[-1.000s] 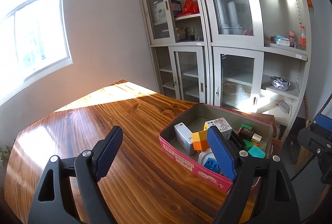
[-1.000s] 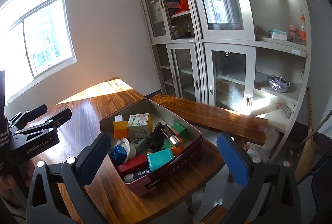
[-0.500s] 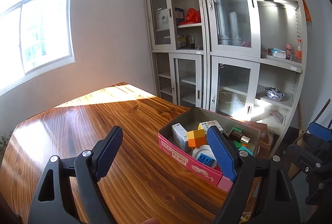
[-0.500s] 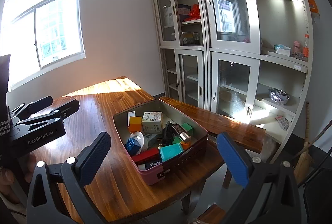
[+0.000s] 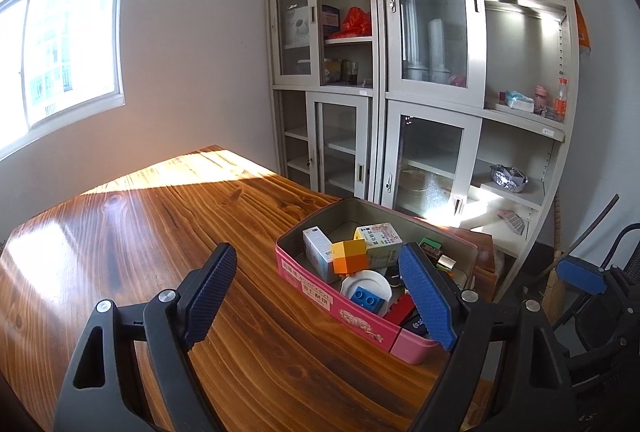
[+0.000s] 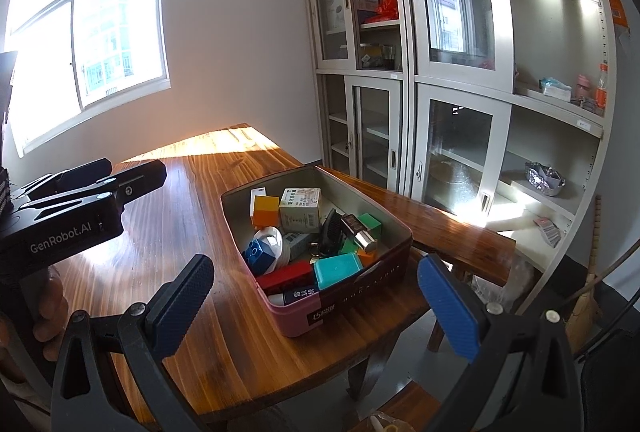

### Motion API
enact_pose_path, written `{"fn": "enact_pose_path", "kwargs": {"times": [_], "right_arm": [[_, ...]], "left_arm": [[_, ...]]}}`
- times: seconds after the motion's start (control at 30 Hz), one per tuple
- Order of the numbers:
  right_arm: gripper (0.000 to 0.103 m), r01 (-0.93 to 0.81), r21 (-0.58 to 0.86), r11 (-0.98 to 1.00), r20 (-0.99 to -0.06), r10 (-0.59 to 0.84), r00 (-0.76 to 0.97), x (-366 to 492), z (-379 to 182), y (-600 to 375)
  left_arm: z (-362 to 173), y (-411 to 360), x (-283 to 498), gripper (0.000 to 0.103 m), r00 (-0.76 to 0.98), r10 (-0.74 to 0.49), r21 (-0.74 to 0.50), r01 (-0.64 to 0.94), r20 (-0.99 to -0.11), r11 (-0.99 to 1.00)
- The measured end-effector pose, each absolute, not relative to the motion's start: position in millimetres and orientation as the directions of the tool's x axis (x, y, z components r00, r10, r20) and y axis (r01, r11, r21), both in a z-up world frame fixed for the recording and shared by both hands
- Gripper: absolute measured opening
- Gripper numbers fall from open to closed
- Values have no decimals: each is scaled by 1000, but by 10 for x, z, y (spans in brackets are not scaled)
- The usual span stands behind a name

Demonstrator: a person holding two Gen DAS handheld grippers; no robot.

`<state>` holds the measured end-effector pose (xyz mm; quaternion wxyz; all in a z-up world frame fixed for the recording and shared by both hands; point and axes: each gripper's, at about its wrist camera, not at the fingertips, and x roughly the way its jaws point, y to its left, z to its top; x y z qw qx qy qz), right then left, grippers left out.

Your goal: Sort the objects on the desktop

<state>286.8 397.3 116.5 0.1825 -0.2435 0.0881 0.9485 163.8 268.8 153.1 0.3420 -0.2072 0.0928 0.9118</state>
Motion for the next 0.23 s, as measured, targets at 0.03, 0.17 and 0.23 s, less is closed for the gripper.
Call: {"fn": "enact_pose_path", "kwargs": {"times": [0.03,0.17,0.23], "right_arm": [[102,-389,84,-918,-498,299,-814,2864,1150,3985],[102,-389,104,-915,-511,286,-811,2853,1094,4016],[102,-388,115,-914,-516,279,-810,2842,1072,4020]], "left_arm": [[1526,2697,1642,86,-682,585,30,-661,-439,-749],[1513,2727,1652,86,-693,579,48,-658,-430,-751],[1494,2740,1633,86,-681,583,48,-667,-443,-743]]}}
